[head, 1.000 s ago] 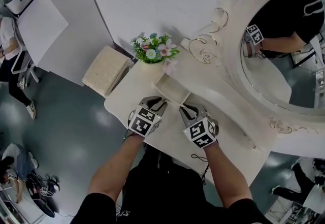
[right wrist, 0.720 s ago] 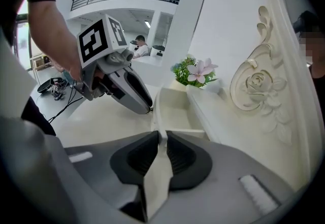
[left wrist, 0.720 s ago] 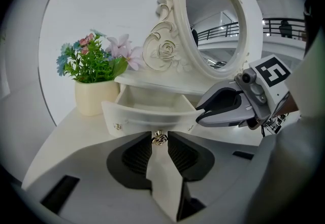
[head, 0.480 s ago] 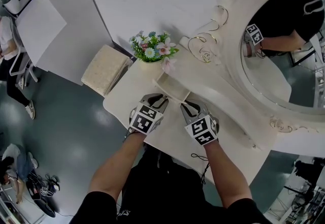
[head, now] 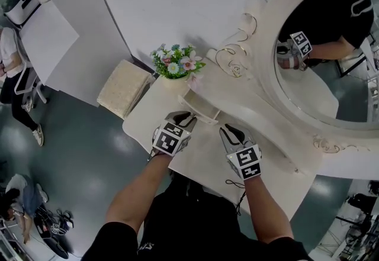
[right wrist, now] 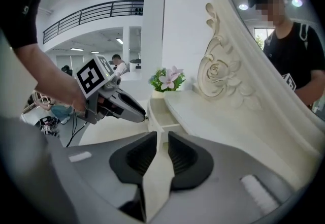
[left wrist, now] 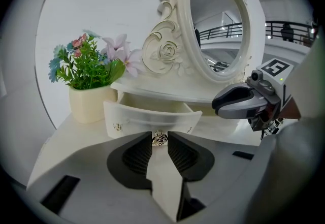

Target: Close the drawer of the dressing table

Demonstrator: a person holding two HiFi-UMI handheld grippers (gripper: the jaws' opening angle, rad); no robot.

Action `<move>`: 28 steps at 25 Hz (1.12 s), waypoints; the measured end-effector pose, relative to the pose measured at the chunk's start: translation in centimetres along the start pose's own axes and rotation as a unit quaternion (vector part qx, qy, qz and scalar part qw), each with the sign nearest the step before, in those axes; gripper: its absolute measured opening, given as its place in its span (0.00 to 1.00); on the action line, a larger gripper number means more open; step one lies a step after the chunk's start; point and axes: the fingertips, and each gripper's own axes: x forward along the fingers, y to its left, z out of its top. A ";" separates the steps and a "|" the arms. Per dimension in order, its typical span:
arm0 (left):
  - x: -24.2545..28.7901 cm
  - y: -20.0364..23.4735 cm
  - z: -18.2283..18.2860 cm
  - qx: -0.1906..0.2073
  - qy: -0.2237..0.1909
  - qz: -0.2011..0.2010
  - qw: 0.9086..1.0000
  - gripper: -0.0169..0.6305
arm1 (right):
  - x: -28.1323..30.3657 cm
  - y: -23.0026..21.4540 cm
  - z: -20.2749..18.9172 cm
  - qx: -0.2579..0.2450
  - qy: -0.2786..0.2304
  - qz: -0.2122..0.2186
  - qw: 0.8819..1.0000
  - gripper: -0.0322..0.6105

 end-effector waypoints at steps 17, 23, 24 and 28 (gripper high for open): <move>2.3 0.5 2.5 0.022 0.006 -0.018 1.000 0.18 | -7.0 -1.1 4.4 0.098 -0.093 -0.028 0.990 0.15; 3.3 1.0 2.7 0.034 0.018 -0.023 0.999 0.18 | -7.8 -1.5 4.0 0.107 -0.097 -0.050 0.988 0.14; 3.5 1.0 2.6 0.035 0.020 -0.025 0.999 0.18 | -8.0 -1.5 3.9 0.110 -0.097 -0.053 0.988 0.14; 4.0 1.1 2.9 0.036 0.021 -0.030 0.999 0.18 | -8.5 -1.6 3.9 0.117 -0.100 -0.064 0.986 0.14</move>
